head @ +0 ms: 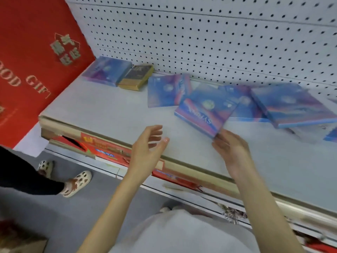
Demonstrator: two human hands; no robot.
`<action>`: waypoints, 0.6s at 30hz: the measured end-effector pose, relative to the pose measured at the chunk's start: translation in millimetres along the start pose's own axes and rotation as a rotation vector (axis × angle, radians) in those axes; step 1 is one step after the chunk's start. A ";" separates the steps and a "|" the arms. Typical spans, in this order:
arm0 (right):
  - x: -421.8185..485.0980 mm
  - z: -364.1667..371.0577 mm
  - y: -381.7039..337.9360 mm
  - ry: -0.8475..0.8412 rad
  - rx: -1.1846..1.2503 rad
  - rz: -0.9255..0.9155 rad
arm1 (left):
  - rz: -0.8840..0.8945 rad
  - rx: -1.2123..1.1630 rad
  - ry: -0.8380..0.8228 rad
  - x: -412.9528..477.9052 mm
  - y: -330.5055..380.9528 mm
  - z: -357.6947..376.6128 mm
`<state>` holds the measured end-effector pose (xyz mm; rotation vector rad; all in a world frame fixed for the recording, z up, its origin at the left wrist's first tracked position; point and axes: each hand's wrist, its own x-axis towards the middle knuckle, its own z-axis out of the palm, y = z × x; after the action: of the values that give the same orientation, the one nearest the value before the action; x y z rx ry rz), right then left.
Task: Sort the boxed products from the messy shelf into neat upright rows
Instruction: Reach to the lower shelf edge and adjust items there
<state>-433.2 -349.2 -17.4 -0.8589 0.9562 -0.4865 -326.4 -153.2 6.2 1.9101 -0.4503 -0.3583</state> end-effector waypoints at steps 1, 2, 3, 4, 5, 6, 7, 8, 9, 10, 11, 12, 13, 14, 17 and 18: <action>6.6 8.7 1.3 -0.006 0.015 0.044 | 0.000 -0.004 -0.016 4.6 -0.6 1.4; 11.6 17.3 2.2 -0.006 0.014 0.067 | -0.009 -0.012 -0.030 7.4 -1.5 2.5; 15.5 25.6 3.7 0.000 0.016 0.065 | -0.018 -0.023 -0.043 9.2 -2.6 3.0; 19.1 33.5 5.7 0.007 0.034 0.043 | -0.027 -0.033 -0.053 10.7 -4.1 2.7; 21.5 40.6 7.9 0.021 0.060 0.013 | -0.039 -0.039 -0.064 12.4 -6.1 2.3; 22.0 44.8 10.1 0.041 0.083 -0.016 | -0.056 -0.043 -0.073 14.4 -8.0 1.4; 21.7 46.2 12.1 0.057 0.103 -0.040 | -0.068 -0.045 -0.077 17.0 -9.3 0.0; 21.4 45.1 14.4 0.065 0.110 -0.055 | -0.073 -0.047 -0.074 20.1 -10.5 -1.6; 20.7 41.9 16.3 0.066 0.103 -0.060 | -0.076 -0.051 -0.068 23.5 -11.8 -3.2; 19.4 36.8 17.7 0.062 0.085 -0.059 | -0.081 -0.059 -0.061 26.3 -12.7 -4.8; 17.8 30.8 18.8 0.051 0.070 -0.059 | -0.084 -0.072 -0.053 28.5 -13.1 -6.3; 16.6 24.6 18.9 0.030 0.068 -0.061 | -0.083 -0.084 -0.045 30.3 -13.4 -8.0; 15.7 18.9 18.6 -0.002 0.074 -0.062 | -0.081 -0.089 -0.039 31.8 -13.4 -9.4; 14.8 13.1 18.3 -0.040 0.081 -0.058 | -0.078 -0.088 -0.037 33.1 -13.2 -10.6; 11.3 -0.1 14.4 -0.185 0.098 -0.033 | -0.064 -0.090 -0.018 38.7 -10.2 -15.8; 10.4 -3.9 12.1 -0.231 0.084 -0.024 | -0.056 -0.105 -0.009 40.7 -8.0 -17.9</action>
<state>-431.3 -351.0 -33.6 -0.8313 0.7095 -0.4349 -281.3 -155.0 3.7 1.8228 -0.3770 -0.4193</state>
